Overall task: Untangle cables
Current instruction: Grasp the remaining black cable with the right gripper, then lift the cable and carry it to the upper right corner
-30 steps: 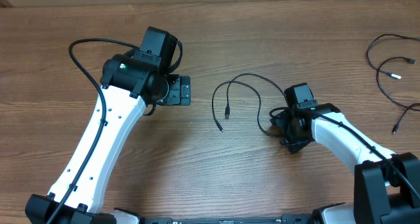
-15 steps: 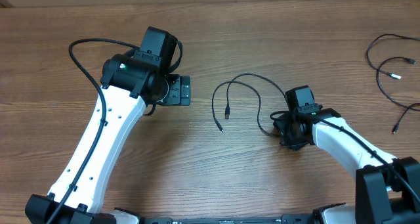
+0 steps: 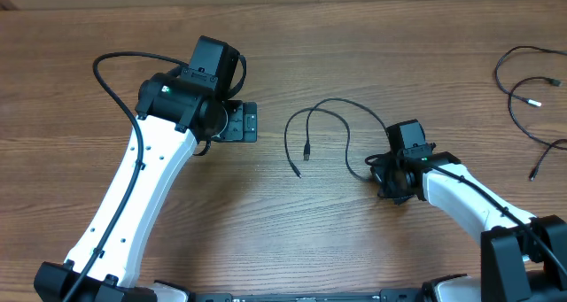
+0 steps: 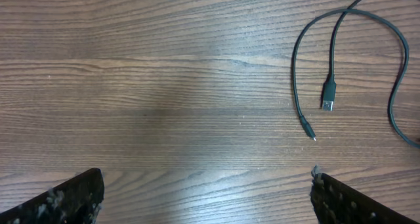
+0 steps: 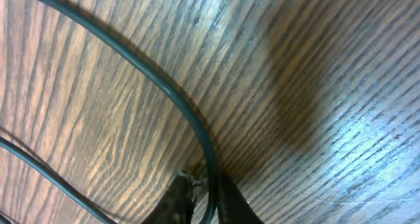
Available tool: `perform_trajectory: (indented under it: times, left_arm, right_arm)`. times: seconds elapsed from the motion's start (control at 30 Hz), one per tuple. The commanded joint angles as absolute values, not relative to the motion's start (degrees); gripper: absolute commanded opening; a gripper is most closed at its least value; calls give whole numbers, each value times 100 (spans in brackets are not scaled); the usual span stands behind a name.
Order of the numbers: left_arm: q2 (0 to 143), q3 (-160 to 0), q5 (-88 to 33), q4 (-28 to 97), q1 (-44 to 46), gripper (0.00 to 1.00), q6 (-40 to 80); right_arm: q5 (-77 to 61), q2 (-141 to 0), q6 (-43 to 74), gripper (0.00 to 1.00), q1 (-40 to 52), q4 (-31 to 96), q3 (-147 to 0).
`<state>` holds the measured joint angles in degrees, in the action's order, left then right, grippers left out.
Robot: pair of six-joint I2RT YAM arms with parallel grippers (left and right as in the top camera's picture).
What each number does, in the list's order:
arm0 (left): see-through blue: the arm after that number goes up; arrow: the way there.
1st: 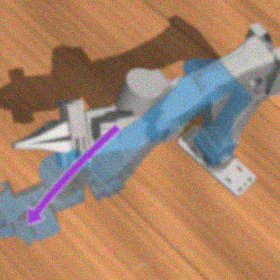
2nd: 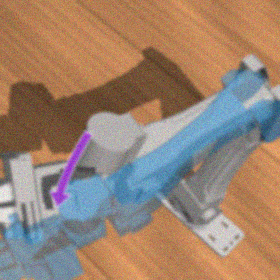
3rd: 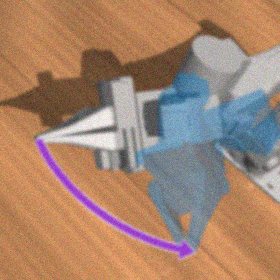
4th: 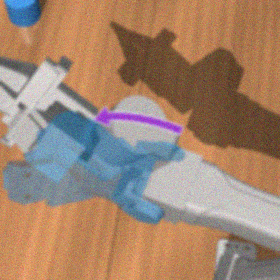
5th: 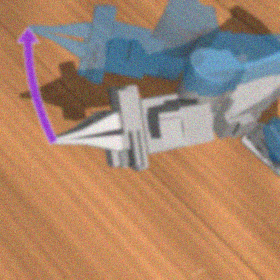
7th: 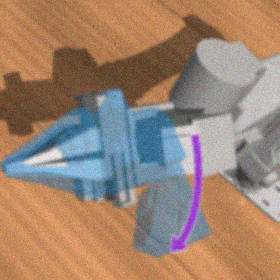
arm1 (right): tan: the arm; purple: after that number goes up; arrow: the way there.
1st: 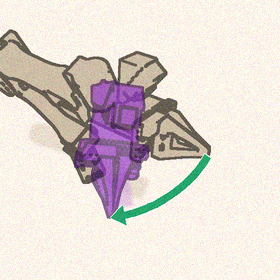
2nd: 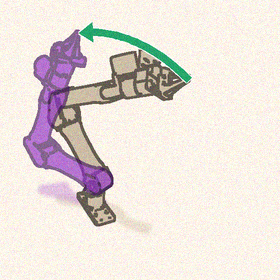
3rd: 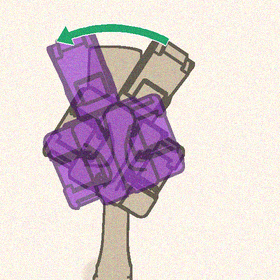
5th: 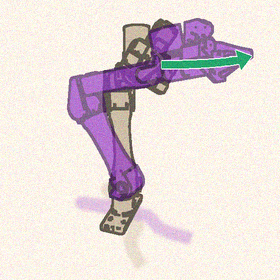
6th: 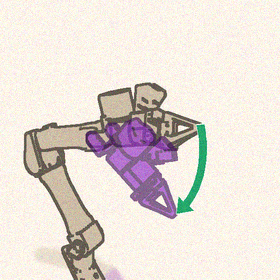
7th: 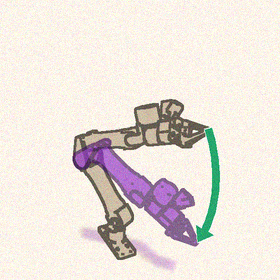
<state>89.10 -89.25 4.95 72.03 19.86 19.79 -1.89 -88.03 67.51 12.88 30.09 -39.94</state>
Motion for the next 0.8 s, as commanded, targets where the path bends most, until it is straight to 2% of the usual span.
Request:
perform_trajectory:
  times: [0.0, 0.2, 0.4, 0.77]
  left_arm:
    - [8873, -9017, 486, 7196, 1990, 99, 2082]
    - [8873, -9017, 486, 7196, 1990, 100, 2082]
    - [8873, -9017, 486, 7196, 1990, 100, 2082]
    - [8873, -9017, 486, 7196, 1990, 100, 2082]
  right_arm:
    - [-91, -9013, 6751, 4, 1323, 2974, -3754]
    - [-89, -9013, 6696, 4, 1321, 2565, -3756]
    - [285, -9013, 6086, 4, 1278, 2300, -4007]
    - [600, -9013, 4803, 4, 563, 3205, -6198]
